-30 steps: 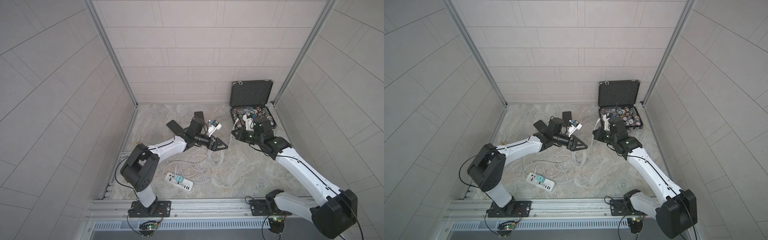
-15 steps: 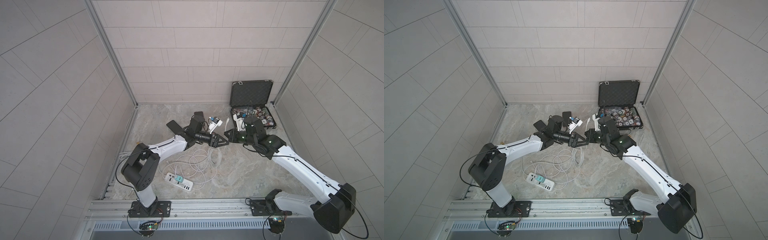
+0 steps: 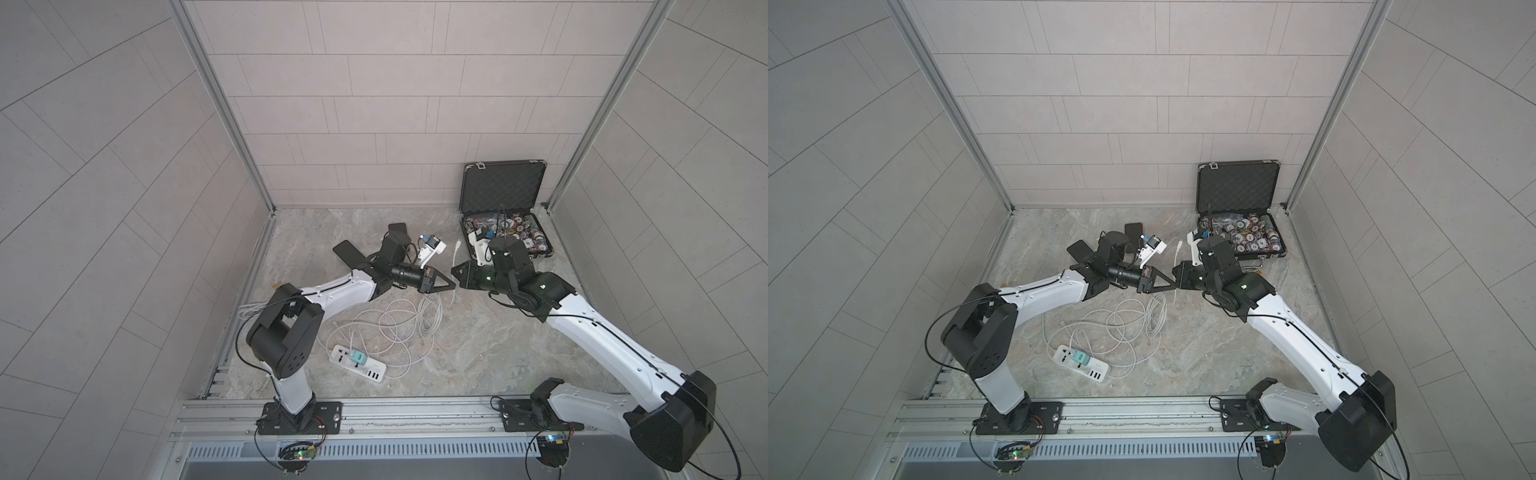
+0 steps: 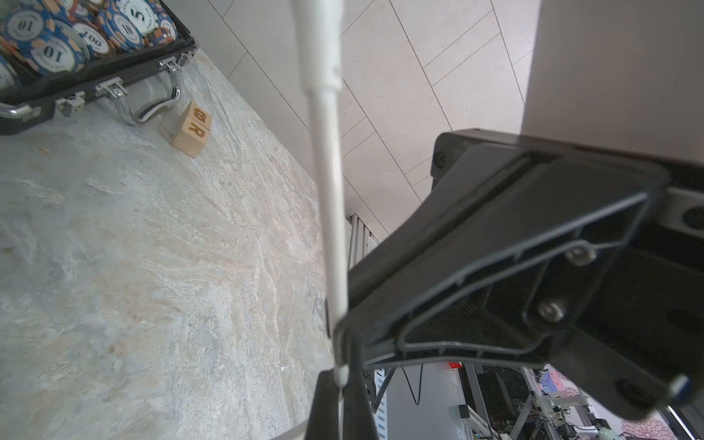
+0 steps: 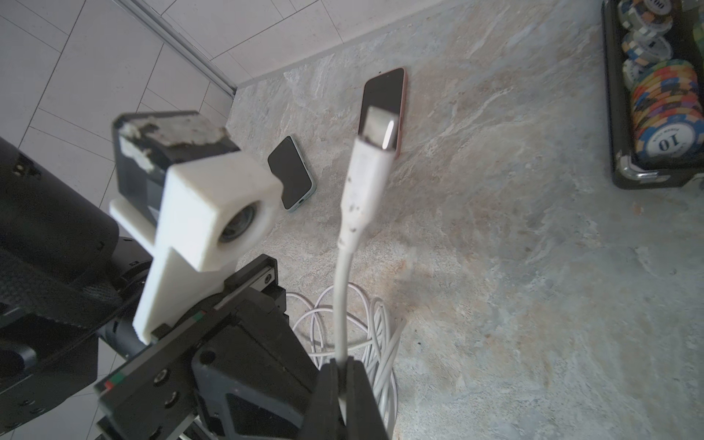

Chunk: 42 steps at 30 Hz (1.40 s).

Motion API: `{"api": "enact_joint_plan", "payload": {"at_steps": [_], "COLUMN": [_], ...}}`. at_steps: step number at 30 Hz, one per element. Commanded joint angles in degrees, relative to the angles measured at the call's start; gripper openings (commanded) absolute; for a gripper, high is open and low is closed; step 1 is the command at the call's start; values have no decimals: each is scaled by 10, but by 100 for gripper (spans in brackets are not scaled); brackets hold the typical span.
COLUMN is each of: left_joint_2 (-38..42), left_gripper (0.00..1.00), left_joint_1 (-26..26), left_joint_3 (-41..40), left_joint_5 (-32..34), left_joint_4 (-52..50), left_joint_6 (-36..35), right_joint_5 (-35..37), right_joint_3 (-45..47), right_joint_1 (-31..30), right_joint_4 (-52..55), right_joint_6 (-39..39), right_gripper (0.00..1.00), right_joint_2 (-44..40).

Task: Plug the charging cable into the phone
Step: Pick up the charging cable from the center of the board.

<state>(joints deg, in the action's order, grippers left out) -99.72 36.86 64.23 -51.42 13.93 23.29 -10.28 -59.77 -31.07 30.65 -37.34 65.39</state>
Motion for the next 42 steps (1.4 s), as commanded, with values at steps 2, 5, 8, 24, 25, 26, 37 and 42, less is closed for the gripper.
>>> {"api": "enact_joint_plan", "payload": {"at_steps": [2, 5, 8, 24, 25, 26, 37, 42], "left_joint_2": [-4, -2, 3, 11, 10, 10, 9, 6], "left_gripper": [0, 0, 0, 0, 0, 0, 1, 2], "left_joint_1": [-2, -2, -1, 0, 0, 0, 2, 3], "left_joint_3": [-3, -1, 0, -7, -8, -8, -12, -11], "left_joint_5": [-19, -28, -36, -51, -50, -49, -40, -38], "left_joint_4": [3, -7, -11, -11, -11, -11, -11, -13], "left_joint_6": [-18, -25, -29, -32, -32, -33, -37, -35], "right_joint_5": [15, 19, 26, -262, -275, -288, -282, -261], "right_joint_3": [10, 23, 56, 307, 310, 308, 282, 267], "right_joint_1": [-3, -3, -1, 167, 165, 162, 142, 136], "right_joint_4": [4, -13, -42, -485, -520, -552, -667, -649], "right_joint_6": [16, 34, 58, -143, -155, -164, -185, -165], "right_gripper": [25, 51, 58, 61, 60, 60, 53, 44], "right_joint_2": [-31, -48, -86, -162, -142, -121, -27, -3]}}
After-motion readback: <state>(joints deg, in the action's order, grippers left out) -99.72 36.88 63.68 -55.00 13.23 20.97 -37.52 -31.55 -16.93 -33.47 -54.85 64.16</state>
